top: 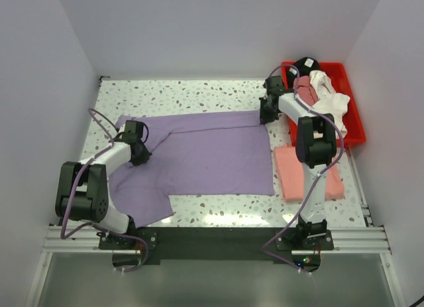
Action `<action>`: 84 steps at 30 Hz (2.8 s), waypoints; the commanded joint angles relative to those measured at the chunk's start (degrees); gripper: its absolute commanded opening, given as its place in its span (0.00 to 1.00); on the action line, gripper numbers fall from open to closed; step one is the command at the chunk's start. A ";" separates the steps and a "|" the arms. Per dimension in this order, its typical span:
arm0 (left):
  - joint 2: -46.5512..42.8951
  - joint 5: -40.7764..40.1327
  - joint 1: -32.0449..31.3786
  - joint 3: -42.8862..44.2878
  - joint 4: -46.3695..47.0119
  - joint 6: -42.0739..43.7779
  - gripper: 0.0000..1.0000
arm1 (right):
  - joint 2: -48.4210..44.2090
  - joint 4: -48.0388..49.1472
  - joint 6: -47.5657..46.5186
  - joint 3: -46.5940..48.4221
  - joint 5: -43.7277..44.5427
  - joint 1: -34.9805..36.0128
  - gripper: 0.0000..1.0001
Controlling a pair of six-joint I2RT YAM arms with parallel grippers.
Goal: Fold and stack the t-shirts
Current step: Fold the tshirt
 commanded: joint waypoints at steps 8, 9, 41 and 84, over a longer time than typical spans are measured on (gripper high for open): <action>-4.12 -5.59 -0.37 6.02 -1.92 -0.77 0.00 | -5.94 -1.89 0.06 0.20 -1.51 0.13 0.01; -4.04 -5.67 -0.37 6.11 -2.01 -0.77 0.00 | -5.94 -2.06 0.06 0.29 -1.33 0.22 0.01; -5.18 -8.49 -0.28 8.58 -3.33 -1.74 0.00 | 1.17 -9.45 -0.74 6.97 2.80 0.30 0.20; -4.47 -7.87 -0.28 6.81 -1.49 -1.04 0.00 | -1.29 -8.66 0.76 6.61 3.59 1.54 0.35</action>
